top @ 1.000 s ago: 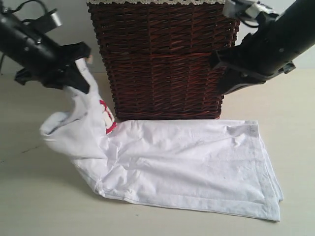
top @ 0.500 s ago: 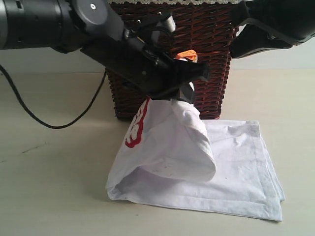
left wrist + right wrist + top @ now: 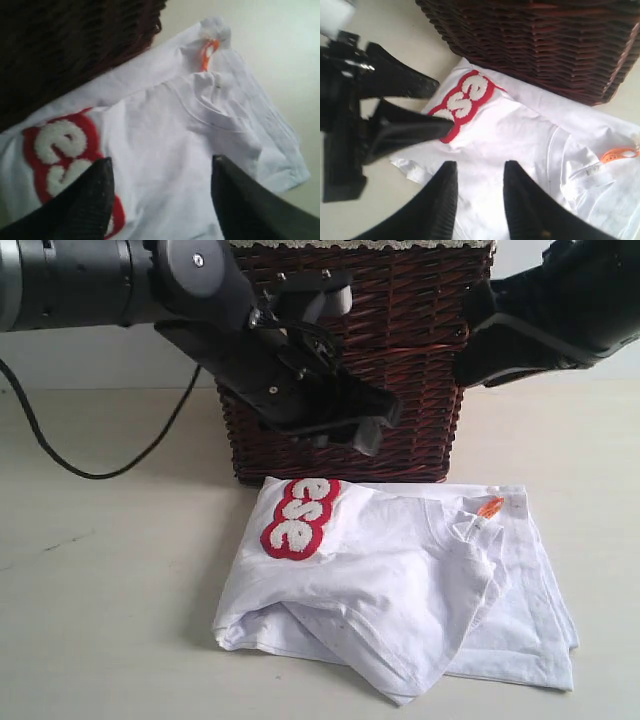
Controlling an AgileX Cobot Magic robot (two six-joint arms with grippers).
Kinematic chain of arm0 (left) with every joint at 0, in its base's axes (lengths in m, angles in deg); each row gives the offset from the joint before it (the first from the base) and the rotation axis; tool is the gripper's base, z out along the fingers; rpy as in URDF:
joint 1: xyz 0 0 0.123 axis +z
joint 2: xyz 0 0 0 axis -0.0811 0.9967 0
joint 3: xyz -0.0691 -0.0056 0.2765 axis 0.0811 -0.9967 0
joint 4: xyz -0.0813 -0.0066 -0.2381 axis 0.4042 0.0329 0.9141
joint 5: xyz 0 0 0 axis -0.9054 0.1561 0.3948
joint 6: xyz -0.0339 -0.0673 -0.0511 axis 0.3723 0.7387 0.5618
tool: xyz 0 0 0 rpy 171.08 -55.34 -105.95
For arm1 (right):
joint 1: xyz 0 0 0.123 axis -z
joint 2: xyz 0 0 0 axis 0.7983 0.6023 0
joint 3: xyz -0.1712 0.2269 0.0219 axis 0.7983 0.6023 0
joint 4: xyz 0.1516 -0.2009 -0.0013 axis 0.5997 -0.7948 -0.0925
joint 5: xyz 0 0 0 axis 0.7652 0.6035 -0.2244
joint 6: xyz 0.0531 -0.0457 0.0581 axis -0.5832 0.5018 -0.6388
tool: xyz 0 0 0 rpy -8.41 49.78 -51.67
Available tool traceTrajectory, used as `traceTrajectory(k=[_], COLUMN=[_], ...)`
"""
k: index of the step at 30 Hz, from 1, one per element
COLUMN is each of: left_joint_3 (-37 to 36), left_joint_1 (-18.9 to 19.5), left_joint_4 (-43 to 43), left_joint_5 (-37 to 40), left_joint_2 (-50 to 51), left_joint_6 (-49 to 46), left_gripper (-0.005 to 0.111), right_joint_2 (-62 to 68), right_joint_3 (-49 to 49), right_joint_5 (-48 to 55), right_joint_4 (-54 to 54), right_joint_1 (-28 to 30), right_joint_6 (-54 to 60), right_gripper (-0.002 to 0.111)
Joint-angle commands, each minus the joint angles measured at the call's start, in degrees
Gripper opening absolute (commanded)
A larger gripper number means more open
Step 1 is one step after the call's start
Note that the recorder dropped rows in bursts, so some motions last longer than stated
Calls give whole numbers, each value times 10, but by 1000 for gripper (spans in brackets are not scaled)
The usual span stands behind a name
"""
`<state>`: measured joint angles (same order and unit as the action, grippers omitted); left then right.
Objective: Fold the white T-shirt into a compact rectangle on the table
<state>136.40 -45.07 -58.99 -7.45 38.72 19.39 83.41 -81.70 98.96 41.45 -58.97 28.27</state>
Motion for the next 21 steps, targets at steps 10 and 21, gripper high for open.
traceTrajectory(k=[10,21], left_joint_3=[-103,-185], left_joint_1=[121,164], left_joint_4=[-43,-14], left_joint_5=[1,-76], left_joint_2=[-106,-118], left_joint_6=[-13,-25], left_gripper=[52,52], right_joint_2=[191,329], right_joint_3=[42,41], right_joint_5=[-83,-120], right_joint_4=[-83,-81], right_joint_1=[-1,35], right_joint_6=[-98,-124], right_gripper=[45,45])
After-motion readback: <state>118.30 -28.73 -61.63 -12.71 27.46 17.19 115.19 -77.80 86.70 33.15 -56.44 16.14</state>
